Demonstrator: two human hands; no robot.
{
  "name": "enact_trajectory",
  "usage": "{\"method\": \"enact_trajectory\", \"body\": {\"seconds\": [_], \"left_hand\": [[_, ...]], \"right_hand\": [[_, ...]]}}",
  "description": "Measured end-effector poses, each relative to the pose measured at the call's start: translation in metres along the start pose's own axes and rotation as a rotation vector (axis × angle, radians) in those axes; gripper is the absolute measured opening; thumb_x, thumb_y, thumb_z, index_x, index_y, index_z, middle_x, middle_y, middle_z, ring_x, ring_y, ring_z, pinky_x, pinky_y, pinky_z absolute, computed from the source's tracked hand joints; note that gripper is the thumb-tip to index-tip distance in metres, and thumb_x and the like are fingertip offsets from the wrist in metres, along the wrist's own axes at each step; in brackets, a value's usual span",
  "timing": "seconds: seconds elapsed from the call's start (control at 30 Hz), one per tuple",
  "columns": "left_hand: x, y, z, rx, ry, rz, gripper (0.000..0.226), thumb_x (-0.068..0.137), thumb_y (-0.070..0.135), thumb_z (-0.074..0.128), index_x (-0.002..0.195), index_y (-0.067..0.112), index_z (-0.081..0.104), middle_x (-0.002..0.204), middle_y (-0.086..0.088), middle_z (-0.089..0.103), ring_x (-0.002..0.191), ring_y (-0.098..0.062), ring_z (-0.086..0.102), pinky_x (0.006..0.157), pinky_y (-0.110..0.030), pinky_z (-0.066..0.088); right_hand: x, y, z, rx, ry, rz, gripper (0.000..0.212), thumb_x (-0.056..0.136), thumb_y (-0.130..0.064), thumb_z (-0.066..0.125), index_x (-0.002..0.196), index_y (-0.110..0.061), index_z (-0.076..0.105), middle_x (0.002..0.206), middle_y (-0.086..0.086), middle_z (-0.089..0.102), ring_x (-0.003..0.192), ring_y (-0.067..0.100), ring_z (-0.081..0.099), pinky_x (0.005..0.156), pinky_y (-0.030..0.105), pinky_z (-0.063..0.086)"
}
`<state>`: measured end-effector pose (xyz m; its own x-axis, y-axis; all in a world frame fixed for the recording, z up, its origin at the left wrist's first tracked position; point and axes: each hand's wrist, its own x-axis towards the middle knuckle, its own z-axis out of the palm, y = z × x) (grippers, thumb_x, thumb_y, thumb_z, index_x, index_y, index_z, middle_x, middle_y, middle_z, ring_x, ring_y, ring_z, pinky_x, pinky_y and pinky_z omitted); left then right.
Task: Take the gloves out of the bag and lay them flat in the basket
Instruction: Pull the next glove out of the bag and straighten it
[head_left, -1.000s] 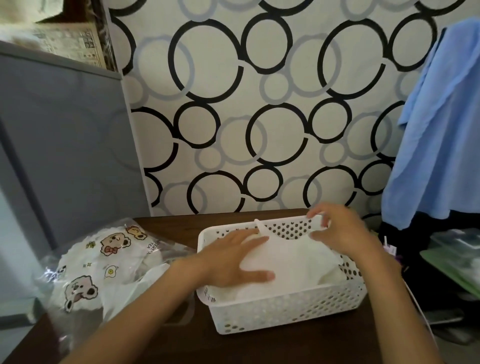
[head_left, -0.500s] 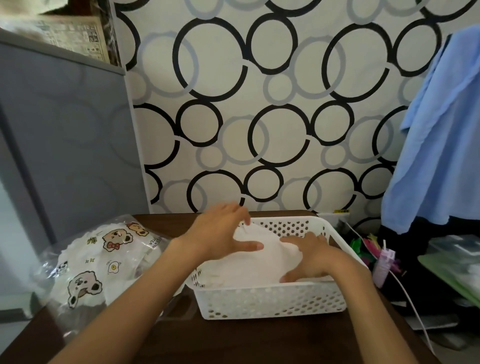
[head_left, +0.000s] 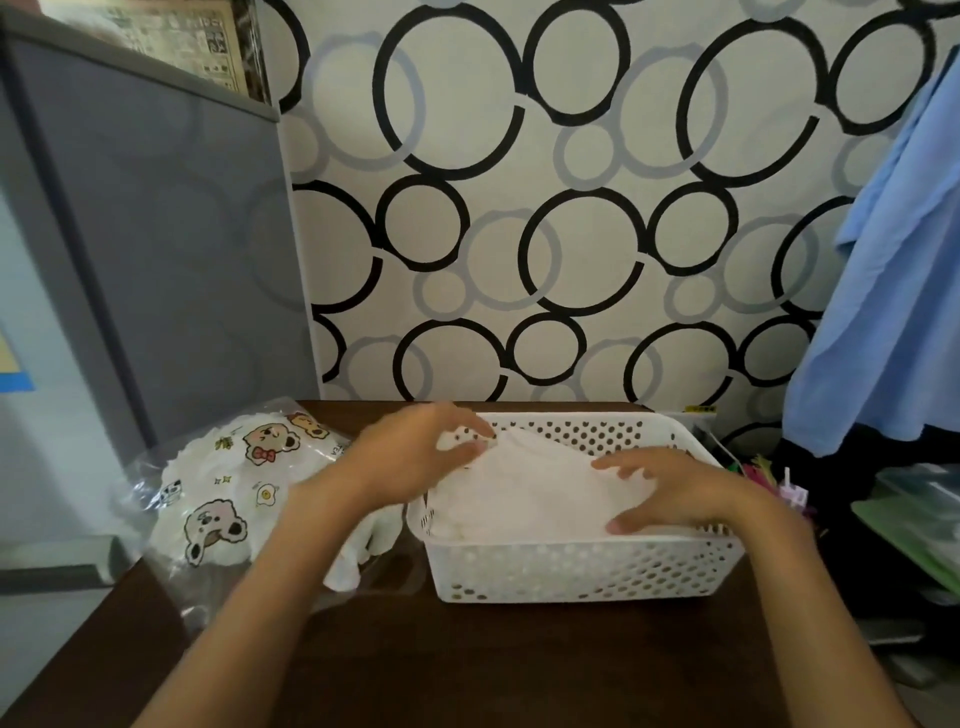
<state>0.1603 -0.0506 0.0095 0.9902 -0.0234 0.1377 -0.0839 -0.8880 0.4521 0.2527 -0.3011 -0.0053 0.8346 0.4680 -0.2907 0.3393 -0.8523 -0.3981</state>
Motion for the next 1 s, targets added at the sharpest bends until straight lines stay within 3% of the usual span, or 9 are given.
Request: {"method": "enact_trajectory", "body": {"seconds": [0.13,0.23,0.37,0.47,0.53,0.63,0.73,0.87,1.0], "left_hand": [[-0.039,-0.037,-0.039,0.024,0.120,-0.161,0.006,0.087,0.030,0.066,0.089,0.035,0.063,0.099,0.016,0.064,0.090,-0.002,0.059,0.086,-0.032,0.051],[-0.054,-0.067,-0.046,0.053,0.065,-0.307,0.027,0.076,0.042,0.076,0.090,0.033,0.055,0.097,0.020,0.056,0.086,-0.001,0.055,0.076,-0.025,0.046],[-0.055,-0.090,-0.039,0.041,-0.082,-0.362,0.034,0.076,0.038,0.078,0.097,0.032,0.052,0.109,0.013,0.053,0.096,-0.008,0.054,0.085,-0.026,0.046],[-0.054,-0.098,-0.043,0.018,-0.030,-0.331,0.023,0.080,0.019,0.075,0.087,0.028,0.055,0.105,0.008,0.061,0.101,-0.012,0.058,0.092,-0.031,0.048],[-0.054,-0.098,-0.047,-0.047,0.018,-0.323,0.022,0.080,0.008,0.072,0.078,0.022,0.056,0.096,0.007,0.068,0.096,-0.012,0.064,0.089,-0.036,0.052],[-0.060,-0.097,-0.053,-0.140,0.055,-0.326,0.027,0.080,-0.001,0.070,0.065,0.014,0.053,0.089,0.001,0.074,0.086,-0.005,0.068,0.085,-0.037,0.055],[-0.064,-0.099,-0.058,-0.143,0.078,-0.307,0.031,0.078,0.000,0.072,0.059,0.021,0.058,0.090,0.000,0.075,0.090,-0.010,0.069,0.088,-0.038,0.054],[-0.069,-0.102,-0.065,-0.062,-0.007,-0.250,0.032,0.079,0.005,0.073,0.067,0.034,0.069,0.094,0.007,0.074,0.094,-0.011,0.066,0.090,-0.035,0.053],[-0.070,-0.104,-0.065,-0.007,-0.066,-0.204,0.025,0.083,0.007,0.070,0.094,0.029,0.075,0.112,0.009,0.068,0.101,-0.007,0.063,0.094,-0.033,0.051]], "right_hand": [[-0.007,-0.033,0.005,-0.004,0.270,-0.167,0.036,0.087,-0.027,0.066,0.120,-0.037,0.057,0.116,-0.010,0.056,0.105,0.008,0.049,0.093,0.024,0.040],[-0.011,-0.072,0.025,-0.054,0.319,-0.308,0.029,0.092,-0.032,0.059,0.120,-0.041,0.056,0.117,-0.014,0.054,0.112,0.006,0.048,0.096,0.026,0.040],[-0.012,-0.107,0.042,-0.132,0.311,-0.343,0.029,0.094,-0.033,0.055,0.122,-0.041,0.056,0.132,-0.015,0.051,0.123,0.006,0.044,0.101,0.026,0.037],[-0.021,-0.142,0.053,-0.056,0.525,-0.447,0.020,0.092,-0.033,0.058,0.109,-0.040,0.064,0.107,-0.020,0.060,0.094,-0.004,0.052,0.074,0.007,0.036],[-0.025,-0.169,0.066,-0.061,0.502,-0.511,0.018,0.089,-0.038,0.060,0.106,-0.037,0.067,0.094,-0.019,0.060,0.082,-0.003,0.051,0.066,0.010,0.032],[-0.013,-0.202,0.091,-0.247,0.469,-0.509,0.032,0.088,-0.044,0.061,0.116,-0.031,0.064,0.109,-0.005,0.063,0.102,0.014,0.052,0.084,0.027,0.037],[0.001,-0.212,0.107,-0.331,0.442,-0.425,0.033,0.091,-0.035,0.059,0.123,-0.025,0.060,0.123,0.000,0.059,0.111,0.018,0.051,0.095,0.029,0.035],[-0.001,-0.206,0.105,-0.165,0.434,-0.475,0.017,0.094,-0.030,0.054,0.107,-0.027,0.064,0.115,-0.007,0.055,0.101,0.009,0.048,0.085,0.021,0.037],[-0.003,-0.196,0.086,0.226,0.324,-0.454,0.006,0.096,-0.029,0.049,0.101,-0.030,0.053,0.105,-0.014,0.052,0.092,-0.002,0.049,0.070,0.009,0.041]]}}
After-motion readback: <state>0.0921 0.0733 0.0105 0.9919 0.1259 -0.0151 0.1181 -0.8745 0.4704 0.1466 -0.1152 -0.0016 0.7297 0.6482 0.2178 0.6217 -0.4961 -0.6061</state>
